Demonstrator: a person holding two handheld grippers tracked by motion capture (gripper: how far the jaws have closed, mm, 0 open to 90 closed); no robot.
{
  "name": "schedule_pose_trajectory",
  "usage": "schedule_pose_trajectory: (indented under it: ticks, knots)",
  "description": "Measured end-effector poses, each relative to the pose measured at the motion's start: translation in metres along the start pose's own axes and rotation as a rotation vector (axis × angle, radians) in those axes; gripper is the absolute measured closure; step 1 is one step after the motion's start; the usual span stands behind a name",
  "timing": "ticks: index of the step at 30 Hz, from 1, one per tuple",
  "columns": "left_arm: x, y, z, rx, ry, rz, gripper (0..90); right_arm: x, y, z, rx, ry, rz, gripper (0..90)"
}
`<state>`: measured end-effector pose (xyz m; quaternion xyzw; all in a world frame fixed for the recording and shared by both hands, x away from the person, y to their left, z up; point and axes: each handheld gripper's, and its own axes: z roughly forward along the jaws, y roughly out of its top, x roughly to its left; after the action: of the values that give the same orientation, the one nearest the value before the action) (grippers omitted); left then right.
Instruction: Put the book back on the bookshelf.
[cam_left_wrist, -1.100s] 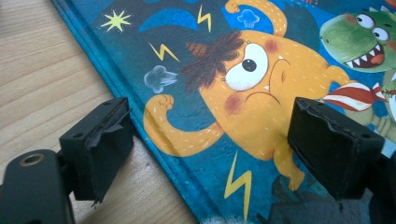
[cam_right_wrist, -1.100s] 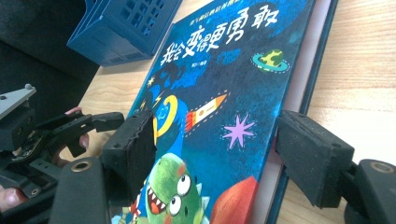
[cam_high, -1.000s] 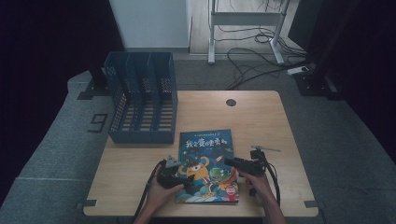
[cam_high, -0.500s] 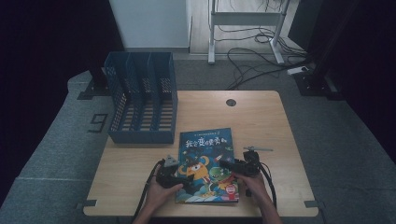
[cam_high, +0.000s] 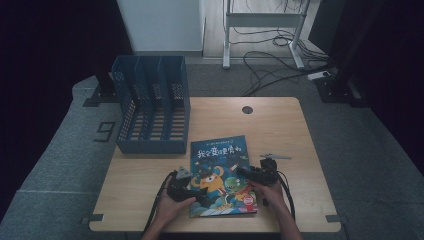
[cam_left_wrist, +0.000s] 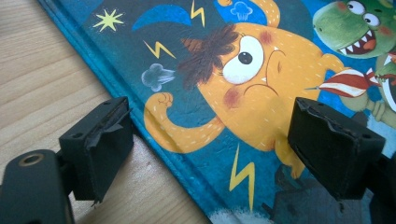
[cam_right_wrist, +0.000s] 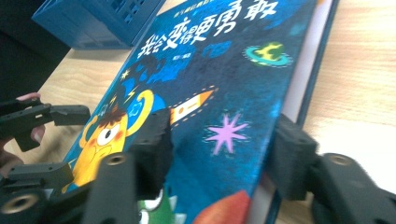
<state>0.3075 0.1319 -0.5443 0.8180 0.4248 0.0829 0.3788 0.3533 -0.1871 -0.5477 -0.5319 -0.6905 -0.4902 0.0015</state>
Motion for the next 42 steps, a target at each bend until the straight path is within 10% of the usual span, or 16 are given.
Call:
schedule_pose_trajectory:
  ticks: [14, 27, 42]
  knots:
    - [-0.006, 0.000, -0.005, 0.014, -0.012, 0.016, 13.4, 0.000, 0.004, -0.013, -0.044, 0.035, -0.020, 58.8]
    - [0.000, 0.000, -0.005, 0.038, -0.052, 0.007, 11.8, 0.002, 0.015, -0.005, -0.014, 0.042, -0.113, 48.9]
    - [0.002, -0.001, -0.006, 0.031, -0.065, -0.007, 12.3, -0.005, 0.034, 0.006, -0.025, 0.099, -0.074, 59.6]
